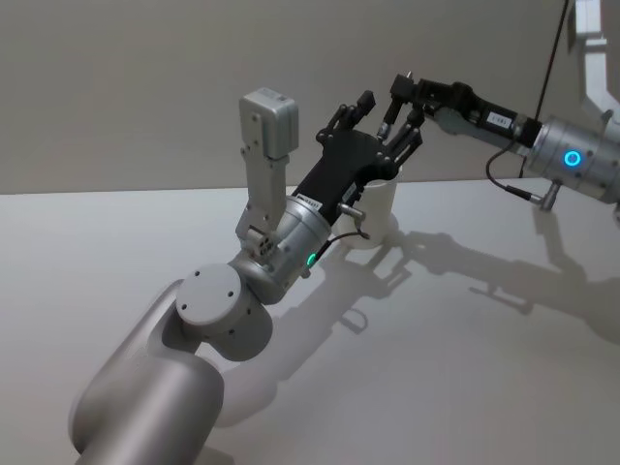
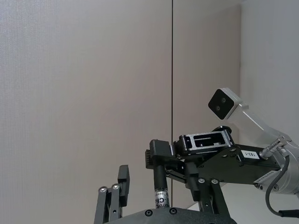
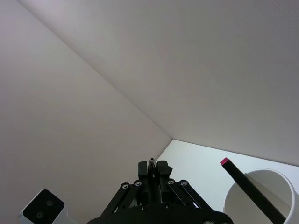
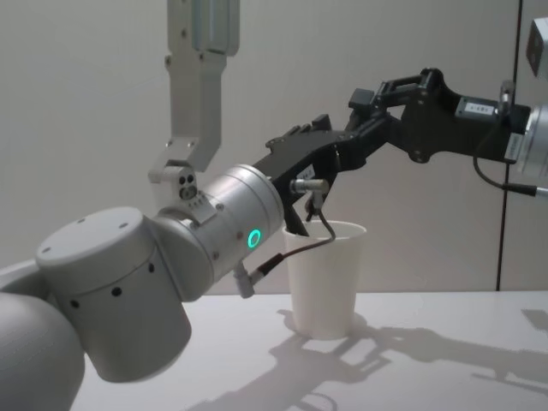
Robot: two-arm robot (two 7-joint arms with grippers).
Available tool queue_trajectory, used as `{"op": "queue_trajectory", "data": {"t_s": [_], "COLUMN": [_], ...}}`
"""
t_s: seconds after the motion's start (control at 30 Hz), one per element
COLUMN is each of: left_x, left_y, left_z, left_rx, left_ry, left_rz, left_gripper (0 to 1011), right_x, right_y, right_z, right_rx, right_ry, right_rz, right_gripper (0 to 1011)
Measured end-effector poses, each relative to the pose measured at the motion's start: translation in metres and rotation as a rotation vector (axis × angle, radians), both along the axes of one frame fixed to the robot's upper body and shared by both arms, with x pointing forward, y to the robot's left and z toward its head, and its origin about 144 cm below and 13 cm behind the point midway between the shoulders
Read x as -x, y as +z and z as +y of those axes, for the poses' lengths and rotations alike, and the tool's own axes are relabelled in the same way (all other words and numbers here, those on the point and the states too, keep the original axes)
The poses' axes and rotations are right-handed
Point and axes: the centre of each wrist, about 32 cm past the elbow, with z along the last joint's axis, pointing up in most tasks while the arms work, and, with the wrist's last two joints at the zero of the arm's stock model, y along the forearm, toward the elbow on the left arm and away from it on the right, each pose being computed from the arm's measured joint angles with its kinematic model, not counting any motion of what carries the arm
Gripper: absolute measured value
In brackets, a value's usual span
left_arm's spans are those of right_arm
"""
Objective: Place the pen into the pen holder.
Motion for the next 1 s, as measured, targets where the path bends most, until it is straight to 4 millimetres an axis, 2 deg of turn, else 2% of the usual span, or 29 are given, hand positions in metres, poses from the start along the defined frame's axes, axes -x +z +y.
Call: {"op": "queue_trajectory", "data": {"t_s": [0.17,0.37,0.73,1.0], "left_x": [0.0,0.0,0.0,0.0], "left_y": [0.0,0.0,0.0,0.0], "left_z": [0.0,0.0,0.0,0.0], "left_rx": [0.0,0.0,0.0,0.0], "left_ry": [0.0,0.0,0.0,-0.001], "left_rz": [-0.001,-0.001,-0.001,-0.001], "left_gripper": [878,1001,1001,1001], "right_x": [0.0,0.0,0.0,-0.004], "right_y": [0.0,0.0,0.003,0.017], "right_z": [0.0,0.0,-0.002,-0.014], "right_rx": [0.0,0.001,0.006,0.015], "right_ry": [0.0,-0.001,-0.018,-0.086], "right_rz": [0.0,0.0,-0.024,-0.088], "right_gripper": [123,123,123,123]}}
